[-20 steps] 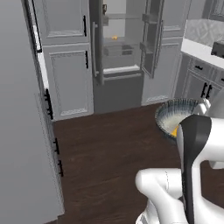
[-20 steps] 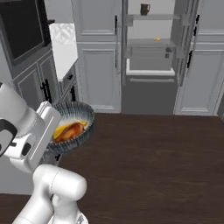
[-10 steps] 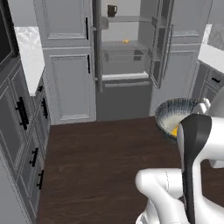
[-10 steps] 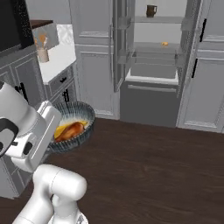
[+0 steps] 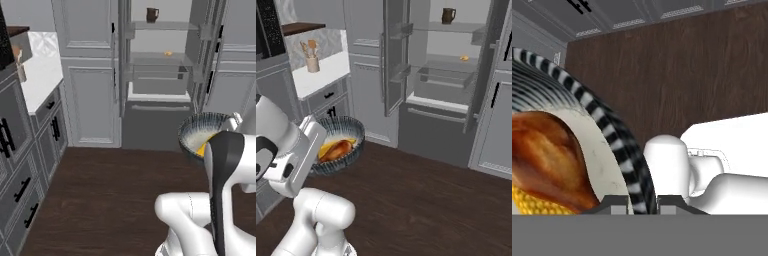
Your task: Pick the chicken drumstick and corn from their plates and place them in the bowl. Then put the bowl in the fridge.
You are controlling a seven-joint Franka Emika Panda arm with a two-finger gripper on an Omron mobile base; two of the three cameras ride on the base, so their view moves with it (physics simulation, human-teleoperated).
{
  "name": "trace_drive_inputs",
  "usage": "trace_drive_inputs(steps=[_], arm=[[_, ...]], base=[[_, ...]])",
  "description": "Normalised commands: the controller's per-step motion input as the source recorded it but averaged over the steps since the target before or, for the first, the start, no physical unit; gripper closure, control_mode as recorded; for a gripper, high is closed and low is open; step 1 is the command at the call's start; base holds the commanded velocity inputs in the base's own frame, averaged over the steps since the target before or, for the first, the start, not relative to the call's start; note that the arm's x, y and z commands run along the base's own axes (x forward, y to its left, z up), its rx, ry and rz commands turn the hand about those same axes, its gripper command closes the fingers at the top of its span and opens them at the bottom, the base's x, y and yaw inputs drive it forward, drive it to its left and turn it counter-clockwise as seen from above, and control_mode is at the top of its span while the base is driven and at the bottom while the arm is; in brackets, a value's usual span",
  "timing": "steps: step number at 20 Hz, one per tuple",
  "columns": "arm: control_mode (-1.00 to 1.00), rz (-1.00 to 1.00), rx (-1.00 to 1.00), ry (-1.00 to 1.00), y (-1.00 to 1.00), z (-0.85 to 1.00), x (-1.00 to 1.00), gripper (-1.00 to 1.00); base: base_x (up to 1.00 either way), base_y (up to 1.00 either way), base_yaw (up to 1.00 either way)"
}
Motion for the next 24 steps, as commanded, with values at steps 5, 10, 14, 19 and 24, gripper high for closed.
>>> trace_drive_inputs(steps=[5, 10, 14, 19, 24], arm=[[1.00, 0.00, 0.00, 0.00, 0.00, 0.00, 0.00, 1.00], [1.00, 0.00, 0.00, 0.00, 0.00, 0.00, 0.00, 1.00], [1.00, 0.00, 0.00, 0.00, 0.00, 0.00, 0.00, 1.00], [1.00, 0.00, 0.00, 0.00, 0.00, 0.00, 0.00, 1.00], [1.00, 0.00, 0.00, 0.00, 0.00, 0.00, 0.00, 1.00]], base=[[1.00, -0.33, -0.13], [1.00, -0.02, -0.25], [1.00, -0.10, -0.26], [0.99, 0.06, -0.25], [0.96, 0.39, -0.15]])
